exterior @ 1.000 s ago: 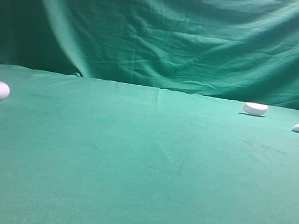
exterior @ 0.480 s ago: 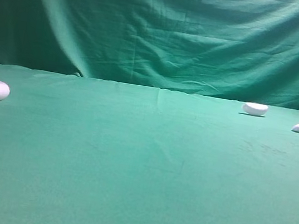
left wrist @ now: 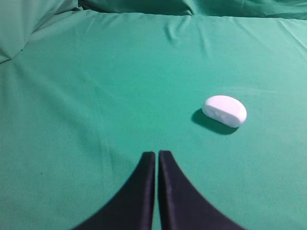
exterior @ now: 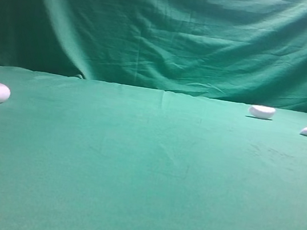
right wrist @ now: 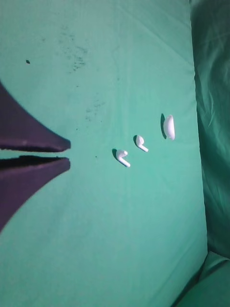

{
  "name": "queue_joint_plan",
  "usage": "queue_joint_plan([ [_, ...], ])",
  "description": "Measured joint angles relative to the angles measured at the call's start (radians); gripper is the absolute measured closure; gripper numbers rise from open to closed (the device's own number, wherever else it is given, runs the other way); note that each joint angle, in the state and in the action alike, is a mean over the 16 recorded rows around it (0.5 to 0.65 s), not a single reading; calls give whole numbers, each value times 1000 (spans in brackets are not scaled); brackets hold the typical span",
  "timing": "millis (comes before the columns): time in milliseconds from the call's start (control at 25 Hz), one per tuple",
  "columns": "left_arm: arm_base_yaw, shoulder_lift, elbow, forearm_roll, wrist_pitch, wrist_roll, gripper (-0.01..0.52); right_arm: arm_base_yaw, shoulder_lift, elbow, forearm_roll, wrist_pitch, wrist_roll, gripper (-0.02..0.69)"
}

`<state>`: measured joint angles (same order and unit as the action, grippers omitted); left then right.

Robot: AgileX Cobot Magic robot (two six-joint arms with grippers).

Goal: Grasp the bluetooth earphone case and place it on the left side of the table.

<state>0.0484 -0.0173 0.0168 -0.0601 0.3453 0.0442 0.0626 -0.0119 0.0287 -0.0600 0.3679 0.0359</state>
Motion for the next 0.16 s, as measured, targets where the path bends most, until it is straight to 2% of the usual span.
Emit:
queue_joint_plan([
  [160, 0, 0, 0, 0, 0, 0, 514, 0, 0, 0, 0, 0, 0, 665],
])
